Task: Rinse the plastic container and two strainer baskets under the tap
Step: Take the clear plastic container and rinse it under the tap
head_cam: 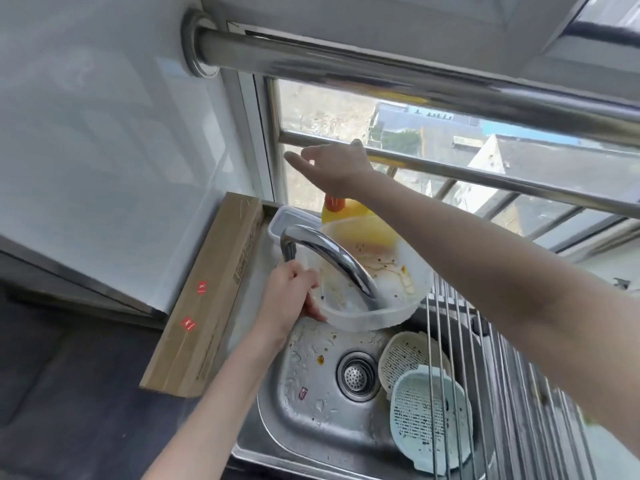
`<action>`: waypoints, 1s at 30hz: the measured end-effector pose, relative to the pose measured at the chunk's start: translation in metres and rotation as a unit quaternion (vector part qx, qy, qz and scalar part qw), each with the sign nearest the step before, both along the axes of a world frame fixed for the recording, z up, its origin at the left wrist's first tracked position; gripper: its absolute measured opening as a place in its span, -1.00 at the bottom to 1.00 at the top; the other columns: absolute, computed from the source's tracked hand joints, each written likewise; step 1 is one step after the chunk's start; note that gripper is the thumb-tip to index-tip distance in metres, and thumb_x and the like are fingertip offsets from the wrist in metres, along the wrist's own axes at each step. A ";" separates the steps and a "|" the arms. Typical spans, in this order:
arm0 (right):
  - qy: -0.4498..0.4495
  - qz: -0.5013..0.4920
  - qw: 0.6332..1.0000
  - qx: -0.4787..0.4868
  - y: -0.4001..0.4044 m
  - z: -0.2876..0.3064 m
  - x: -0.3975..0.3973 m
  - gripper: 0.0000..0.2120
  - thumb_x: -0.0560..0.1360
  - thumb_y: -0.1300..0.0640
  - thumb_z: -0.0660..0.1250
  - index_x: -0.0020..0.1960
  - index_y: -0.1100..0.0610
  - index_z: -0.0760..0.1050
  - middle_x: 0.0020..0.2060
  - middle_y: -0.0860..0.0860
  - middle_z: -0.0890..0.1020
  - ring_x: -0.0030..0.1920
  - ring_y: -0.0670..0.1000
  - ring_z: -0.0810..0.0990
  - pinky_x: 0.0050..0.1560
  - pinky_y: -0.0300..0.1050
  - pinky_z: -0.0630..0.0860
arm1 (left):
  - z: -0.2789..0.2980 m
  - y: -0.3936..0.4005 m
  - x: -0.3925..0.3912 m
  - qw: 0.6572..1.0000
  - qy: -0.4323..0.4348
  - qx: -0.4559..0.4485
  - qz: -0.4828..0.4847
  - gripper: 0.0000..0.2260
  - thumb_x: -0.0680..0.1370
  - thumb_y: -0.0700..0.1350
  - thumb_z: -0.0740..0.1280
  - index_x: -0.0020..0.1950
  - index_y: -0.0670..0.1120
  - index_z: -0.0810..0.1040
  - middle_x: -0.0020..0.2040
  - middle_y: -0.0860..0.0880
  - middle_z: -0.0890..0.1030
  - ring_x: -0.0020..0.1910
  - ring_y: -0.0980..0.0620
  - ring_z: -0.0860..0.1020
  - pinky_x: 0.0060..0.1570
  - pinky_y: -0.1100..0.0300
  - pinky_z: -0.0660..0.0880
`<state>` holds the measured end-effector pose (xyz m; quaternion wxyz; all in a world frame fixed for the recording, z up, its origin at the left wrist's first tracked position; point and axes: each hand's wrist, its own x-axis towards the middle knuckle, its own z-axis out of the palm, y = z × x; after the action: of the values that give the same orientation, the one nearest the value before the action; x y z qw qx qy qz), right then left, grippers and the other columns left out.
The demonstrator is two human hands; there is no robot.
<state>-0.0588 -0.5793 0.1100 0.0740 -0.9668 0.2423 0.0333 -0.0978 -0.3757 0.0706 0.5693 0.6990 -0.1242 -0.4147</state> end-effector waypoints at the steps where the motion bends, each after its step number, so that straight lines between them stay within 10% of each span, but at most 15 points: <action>1: -0.028 0.004 1.000 -0.009 0.000 0.002 -0.002 -0.35 0.58 -0.30 -0.18 -0.04 0.08 0.55 -0.22 -0.02 0.59 -0.09 0.05 0.56 0.31 0.21 0.19 | -0.001 0.006 -0.001 1.000 -0.011 -0.001 -0.002 -0.80 0.50 -0.34 0.22 -0.31 -0.16 0.33 -0.46 -0.17 0.40 -0.58 -0.02 0.42 -0.54 0.19 0.47; 5: -0.103 0.010 0.995 -0.006 0.000 0.002 -0.017 -0.48 0.61 -0.22 -0.06 -0.20 0.09 0.48 -0.30 -0.03 0.58 -0.23 0.04 0.51 0.26 0.08 0.28 | -0.011 0.034 -0.012 0.998 -0.060 0.007 -0.018 -0.77 0.48 -0.32 0.27 -0.33 -0.15 0.32 -0.42 -0.17 0.41 -0.52 -0.01 0.48 -0.44 0.10 0.53; 16: -0.181 0.015 0.983 -0.034 0.013 0.019 -0.061 -0.69 0.64 -0.03 0.06 0.18 0.05 0.51 0.03 -0.02 0.63 0.09 0.06 0.52 0.15 0.04 0.34 | -0.030 0.061 -0.030 0.996 -0.081 0.020 -0.028 -0.74 0.48 -0.34 0.27 -0.36 -0.15 0.29 -0.57 0.07 0.37 -0.57 0.06 0.51 -0.28 -0.09 0.54; 22: -0.401 -0.107 0.908 0.061 0.041 0.019 -0.141 -0.83 0.52 0.27 0.17 0.05 0.17 0.49 -0.41 -0.06 0.43 -0.43 -0.12 0.33 -0.43 -0.16 0.26 | -0.039 0.090 -0.033 0.985 -0.144 0.055 -0.072 -0.70 0.48 -0.30 0.28 -0.37 -0.09 0.26 -0.53 0.06 0.36 -0.56 0.18 0.46 -0.35 0.06 0.45; 26: -0.260 -0.140 0.949 0.113 0.061 -0.031 -0.190 -0.84 0.53 0.26 0.21 -0.10 0.12 0.55 -0.46 -0.10 0.47 -0.49 -0.13 0.35 -0.41 -0.17 0.27 | -0.056 0.111 -0.038 0.975 -0.153 0.124 -0.100 -0.70 0.49 -0.26 0.29 -0.35 -0.11 0.23 -0.55 0.05 0.31 -0.60 0.18 0.43 -0.39 0.17 0.34; 30: -0.118 -0.061 0.966 0.221 0.076 -0.089 -0.180 -0.74 0.55 0.19 0.25 0.22 0.08 0.52 0.03 0.03 0.64 -0.06 -0.01 0.58 0.03 0.01 0.55 | -0.084 0.116 -0.038 0.974 -0.077 0.187 -0.101 -0.73 0.48 -0.21 0.31 -0.36 -0.10 0.28 -0.59 0.00 0.43 -0.53 -0.04 0.51 -0.26 -0.01 0.50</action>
<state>-0.2384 -0.5029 0.0211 0.3156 -0.9070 0.2770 -0.0333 -0.1362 -0.2598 -0.0136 0.3726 0.8069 -0.1579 -0.4303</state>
